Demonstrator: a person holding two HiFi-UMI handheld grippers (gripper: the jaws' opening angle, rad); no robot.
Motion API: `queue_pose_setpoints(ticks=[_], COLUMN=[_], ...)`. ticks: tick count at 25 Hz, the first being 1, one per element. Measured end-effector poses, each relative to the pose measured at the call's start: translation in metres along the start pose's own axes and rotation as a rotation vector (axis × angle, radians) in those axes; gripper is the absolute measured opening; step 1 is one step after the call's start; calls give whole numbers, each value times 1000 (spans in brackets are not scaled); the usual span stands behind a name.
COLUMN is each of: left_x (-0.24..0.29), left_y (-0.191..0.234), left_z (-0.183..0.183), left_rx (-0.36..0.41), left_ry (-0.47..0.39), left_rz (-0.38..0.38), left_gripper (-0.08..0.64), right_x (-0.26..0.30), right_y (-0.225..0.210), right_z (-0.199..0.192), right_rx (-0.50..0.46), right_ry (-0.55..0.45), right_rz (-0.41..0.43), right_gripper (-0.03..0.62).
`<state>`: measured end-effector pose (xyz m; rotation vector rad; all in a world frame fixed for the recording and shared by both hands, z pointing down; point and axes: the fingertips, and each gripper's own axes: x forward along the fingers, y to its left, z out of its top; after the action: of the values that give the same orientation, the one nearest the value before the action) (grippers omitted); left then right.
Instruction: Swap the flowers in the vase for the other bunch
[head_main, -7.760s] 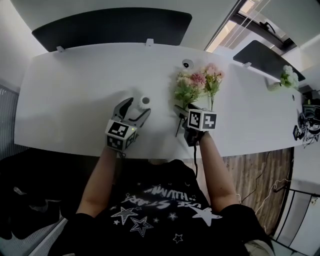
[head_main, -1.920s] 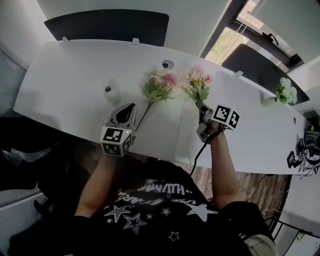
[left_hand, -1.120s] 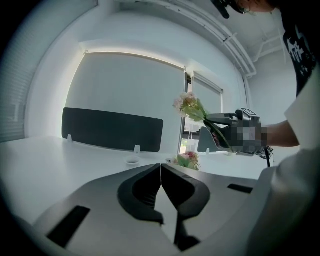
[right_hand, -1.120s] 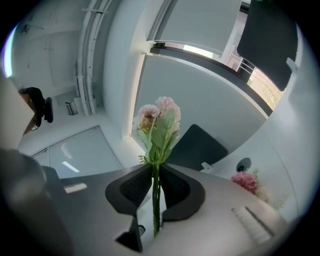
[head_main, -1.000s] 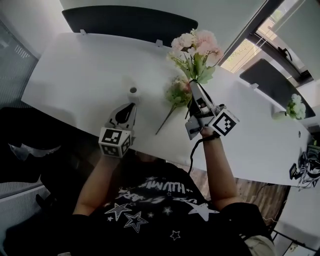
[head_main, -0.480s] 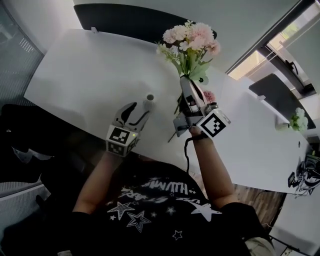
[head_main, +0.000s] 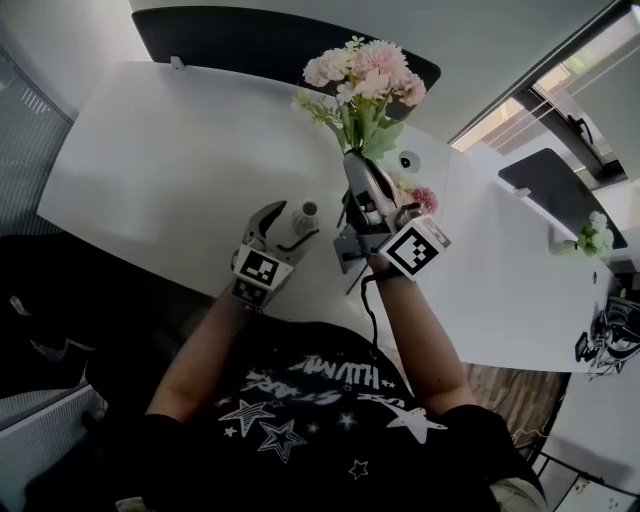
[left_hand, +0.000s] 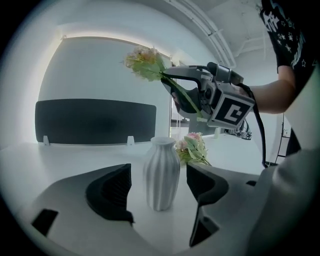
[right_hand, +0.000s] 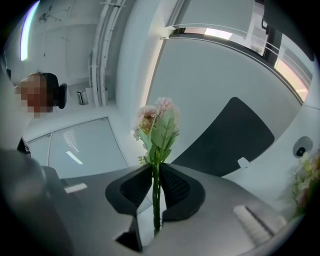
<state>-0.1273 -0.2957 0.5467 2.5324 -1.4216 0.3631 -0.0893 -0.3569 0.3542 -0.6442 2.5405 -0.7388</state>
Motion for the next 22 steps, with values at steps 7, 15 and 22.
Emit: queue_pose_setpoints(ticks=[7,15,22], left_x=[12,27,27], left_y=[-25,-52,-63], left_z=[7,-5,6], left_rx=[72,51,58], left_ry=[26,99,92], left_rz=[-66,-94,-90], left_gripper=[330,327,295], right_x=[1,2,1], right_y=[-5,-9,-9], right_z=[-3,-3,-3], right_rx=[18,54,68], right_ry=[-7,17,48], right_rz=[-23,12,31], right_gripper=[52,52,52])
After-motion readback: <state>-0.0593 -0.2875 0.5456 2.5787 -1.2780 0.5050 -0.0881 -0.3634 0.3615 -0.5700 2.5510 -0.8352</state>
